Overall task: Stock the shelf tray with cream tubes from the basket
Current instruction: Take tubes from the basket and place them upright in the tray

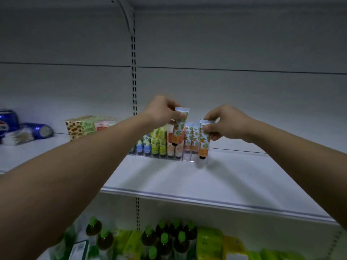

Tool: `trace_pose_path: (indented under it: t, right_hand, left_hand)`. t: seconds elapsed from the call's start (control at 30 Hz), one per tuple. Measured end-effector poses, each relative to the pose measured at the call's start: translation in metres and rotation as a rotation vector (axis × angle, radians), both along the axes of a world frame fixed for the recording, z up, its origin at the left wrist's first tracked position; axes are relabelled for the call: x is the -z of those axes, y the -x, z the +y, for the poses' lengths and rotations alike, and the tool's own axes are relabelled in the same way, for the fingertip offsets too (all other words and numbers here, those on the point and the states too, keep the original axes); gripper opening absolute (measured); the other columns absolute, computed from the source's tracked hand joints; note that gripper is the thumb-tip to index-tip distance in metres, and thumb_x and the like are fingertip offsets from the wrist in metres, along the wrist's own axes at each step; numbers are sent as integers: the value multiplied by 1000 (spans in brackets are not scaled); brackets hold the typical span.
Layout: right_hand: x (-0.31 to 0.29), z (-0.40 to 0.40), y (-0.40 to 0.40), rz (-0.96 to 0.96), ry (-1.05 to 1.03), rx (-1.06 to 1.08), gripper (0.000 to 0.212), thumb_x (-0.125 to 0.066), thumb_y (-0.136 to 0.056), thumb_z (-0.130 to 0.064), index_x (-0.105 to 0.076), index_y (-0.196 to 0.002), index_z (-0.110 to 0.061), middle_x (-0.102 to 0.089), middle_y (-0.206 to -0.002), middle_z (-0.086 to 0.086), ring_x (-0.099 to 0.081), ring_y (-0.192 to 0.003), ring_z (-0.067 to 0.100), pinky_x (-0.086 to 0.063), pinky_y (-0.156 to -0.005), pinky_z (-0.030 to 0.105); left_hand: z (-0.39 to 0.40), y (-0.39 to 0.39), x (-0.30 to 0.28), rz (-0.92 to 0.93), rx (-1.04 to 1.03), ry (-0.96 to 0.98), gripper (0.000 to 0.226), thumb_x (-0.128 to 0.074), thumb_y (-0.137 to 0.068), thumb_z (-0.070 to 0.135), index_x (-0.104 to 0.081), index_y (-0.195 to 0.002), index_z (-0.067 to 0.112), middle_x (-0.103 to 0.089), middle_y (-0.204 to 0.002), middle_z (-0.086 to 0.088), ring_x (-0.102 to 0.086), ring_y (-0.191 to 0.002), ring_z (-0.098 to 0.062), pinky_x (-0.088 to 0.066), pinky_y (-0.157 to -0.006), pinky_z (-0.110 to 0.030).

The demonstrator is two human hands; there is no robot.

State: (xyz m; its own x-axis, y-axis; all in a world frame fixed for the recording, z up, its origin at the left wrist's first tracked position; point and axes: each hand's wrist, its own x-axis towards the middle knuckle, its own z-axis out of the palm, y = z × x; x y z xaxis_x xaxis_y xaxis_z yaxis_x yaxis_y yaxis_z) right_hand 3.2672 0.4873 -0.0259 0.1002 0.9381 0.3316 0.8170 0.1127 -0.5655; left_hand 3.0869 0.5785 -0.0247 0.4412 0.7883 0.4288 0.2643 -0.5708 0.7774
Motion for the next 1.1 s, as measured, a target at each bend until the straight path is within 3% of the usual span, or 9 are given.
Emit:
trace_pose_path:
  t: [0.07,0.2,0.33,0.47,0.53,0.67,0.87,0.97,1.1]
  right_hand:
    - [0,11,-9,-62,-36,26,11,-62,-93,-5,-70,-99,-3,-72,-88,17,-70,-68,26,-61,-66,29]
    - [3,30,-23,-107,-119,75,8,-62,-92,-4,-68,-89,-9,-72,-84,13,-71,-70,25,-61,-72,43]
    - [6,45,-32,-150,-157,96,9,-61,-92,-6,-68,-89,-11,-72,-83,11,-69,-68,23,-59,-69,38]
    - [12,55,-39,-228,-220,159,9,-60,-91,-10,-69,-92,-12,-63,-75,0,-56,-67,17,-42,-65,27]
    - [16,58,-42,-211,-229,176,9,-60,-92,-11,-68,-92,-12,-63,-77,2,-58,-70,19,-43,-66,27]
    - [23,61,-44,-205,-220,184,9,-59,-93,-10,-68,-92,-13,-64,-80,3,-58,-70,20,-40,-65,25]
    - [27,61,-37,-217,-197,191,10,-59,-93,-10,-68,-92,-13,-65,-84,3,-59,-72,19,-43,-65,27]
    - [23,58,-30,-217,-206,187,10,-59,-93,-10,-68,-92,-13,-67,-89,5,-63,-77,21,-46,-66,29]
    - [15,54,-20,-222,-215,179,10,-59,-91,-8,-68,-91,-13,-67,-93,7,-64,-80,25,-49,-68,32]
  left_hand:
    - [6,-12,2,15,-29,-58,14,-73,-83,6,-72,-97,6,-70,-77,-3,-65,-63,-6,-52,-58,-15]
    - [19,-32,5,92,-112,-168,17,-77,-80,10,-73,-96,11,-72,-90,-6,-65,-82,-18,-52,-74,-28]
    - [36,-49,11,251,-205,-284,12,-75,-83,15,-75,-95,13,-71,-92,-2,-64,-87,-15,-44,-74,-24]
    - [49,-62,19,334,-257,-349,11,-75,-82,12,-77,-93,14,-73,-91,-2,-61,-78,-13,-42,-70,-23]
    - [54,-66,25,378,-280,-360,12,-75,-82,11,-77,-93,13,-74,-92,-3,-61,-76,-13,-45,-71,-24]
    - [62,-73,37,530,-305,-368,21,-69,-86,7,-75,-105,15,-72,-110,-6,-65,-101,-21,-52,-91,-34]
    - [57,-67,37,647,-369,-494,32,-59,-91,25,-64,-123,24,-64,-122,-2,-51,-116,-25,-45,-95,-38]
    - [46,-57,37,601,-367,-586,36,-54,-93,31,-58,-128,28,-60,-124,-2,-45,-119,-25,-38,-92,-39]
    - [18,-42,56,500,-305,-614,29,-50,-92,31,-63,-117,30,-63,-113,-1,-51,-109,-24,-40,-88,-40]
